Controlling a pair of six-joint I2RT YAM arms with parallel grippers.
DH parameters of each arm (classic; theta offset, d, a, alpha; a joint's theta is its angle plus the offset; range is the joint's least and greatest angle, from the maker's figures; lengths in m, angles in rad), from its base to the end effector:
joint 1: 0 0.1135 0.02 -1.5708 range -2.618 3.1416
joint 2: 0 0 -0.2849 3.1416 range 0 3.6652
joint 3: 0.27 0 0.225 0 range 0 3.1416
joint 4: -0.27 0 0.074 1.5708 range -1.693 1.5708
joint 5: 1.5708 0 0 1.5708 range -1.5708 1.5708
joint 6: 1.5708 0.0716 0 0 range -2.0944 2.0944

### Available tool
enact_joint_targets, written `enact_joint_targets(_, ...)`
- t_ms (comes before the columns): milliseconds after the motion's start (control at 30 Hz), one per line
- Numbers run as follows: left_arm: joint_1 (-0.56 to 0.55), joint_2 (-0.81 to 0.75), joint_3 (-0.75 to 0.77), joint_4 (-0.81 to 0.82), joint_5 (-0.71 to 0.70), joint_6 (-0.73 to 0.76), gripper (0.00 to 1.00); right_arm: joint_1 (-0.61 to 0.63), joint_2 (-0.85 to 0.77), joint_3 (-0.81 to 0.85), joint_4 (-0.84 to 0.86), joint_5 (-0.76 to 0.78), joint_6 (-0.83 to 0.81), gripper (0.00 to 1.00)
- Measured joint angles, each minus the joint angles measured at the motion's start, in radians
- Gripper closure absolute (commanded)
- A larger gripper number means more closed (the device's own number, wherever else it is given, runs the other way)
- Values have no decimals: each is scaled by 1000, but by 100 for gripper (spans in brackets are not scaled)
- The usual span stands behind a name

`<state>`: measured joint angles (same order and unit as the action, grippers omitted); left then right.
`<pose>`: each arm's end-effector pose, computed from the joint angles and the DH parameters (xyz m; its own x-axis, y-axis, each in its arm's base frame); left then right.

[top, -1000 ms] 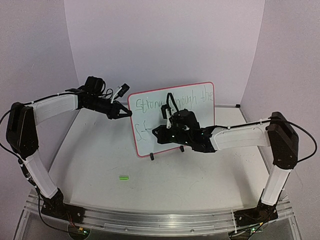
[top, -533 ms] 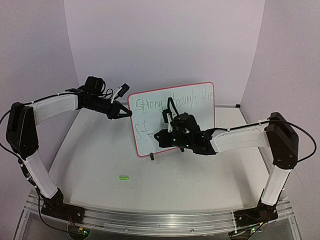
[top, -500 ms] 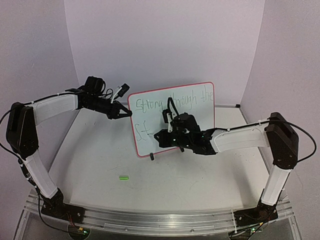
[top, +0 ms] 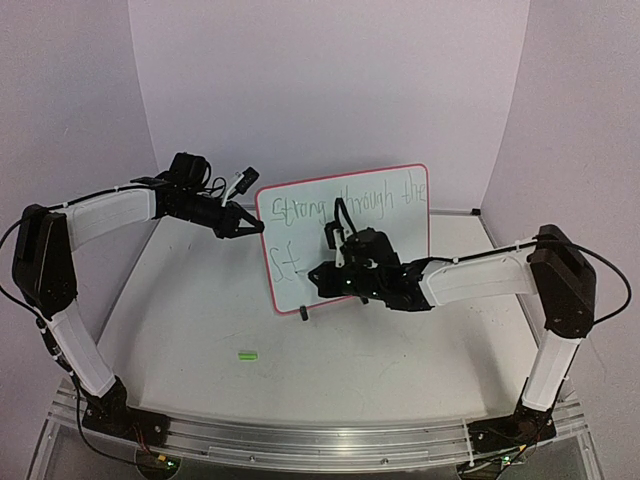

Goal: Write a sentence on the whiteboard
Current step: Write a sentence at the center of the board.

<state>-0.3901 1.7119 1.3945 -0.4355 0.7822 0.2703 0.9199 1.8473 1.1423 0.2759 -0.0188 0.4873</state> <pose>0.3284 -0.1896 0.2996 -0.4104 0.3735 -0.8319 0.8872 0.3743 -0.2696 0.2620 0.3462 0.2322 -0.6000 -0.0152 -0.7998 -0.5939 0.6783 0.4327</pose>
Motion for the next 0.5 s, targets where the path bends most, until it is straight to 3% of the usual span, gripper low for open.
enact_joint_targets(500,-1,0,0,0,1,2,100,-4,-115,-30,-16,48,-23,100)
